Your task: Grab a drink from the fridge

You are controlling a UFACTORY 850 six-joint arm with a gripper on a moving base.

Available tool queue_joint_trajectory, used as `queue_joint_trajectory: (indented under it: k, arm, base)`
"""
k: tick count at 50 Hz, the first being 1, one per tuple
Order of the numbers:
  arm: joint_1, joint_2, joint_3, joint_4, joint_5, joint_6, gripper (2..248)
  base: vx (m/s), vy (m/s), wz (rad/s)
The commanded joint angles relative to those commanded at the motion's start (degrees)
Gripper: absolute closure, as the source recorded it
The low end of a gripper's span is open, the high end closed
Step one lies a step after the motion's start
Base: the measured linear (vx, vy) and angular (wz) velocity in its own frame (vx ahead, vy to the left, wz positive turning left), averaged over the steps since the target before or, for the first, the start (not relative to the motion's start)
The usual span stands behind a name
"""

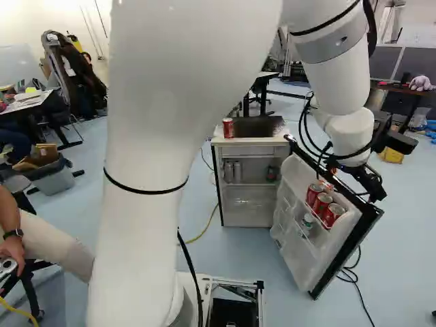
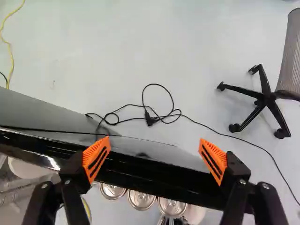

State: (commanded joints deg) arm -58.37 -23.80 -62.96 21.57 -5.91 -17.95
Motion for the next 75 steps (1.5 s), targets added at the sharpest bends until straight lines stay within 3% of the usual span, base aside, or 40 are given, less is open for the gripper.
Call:
queue_joint_trajectory:
  k: [34, 75]
  arm:
    - [-0.4, 7.8, 9.9, 0.0, 0.0, 0.0, 3]
    - [2.5, 17.4, 21.1, 0.0, 0.0, 0.0, 3]
  base:
    - [0.000, 0.000, 0.000]
    - [0.000, 0.000, 0.000]
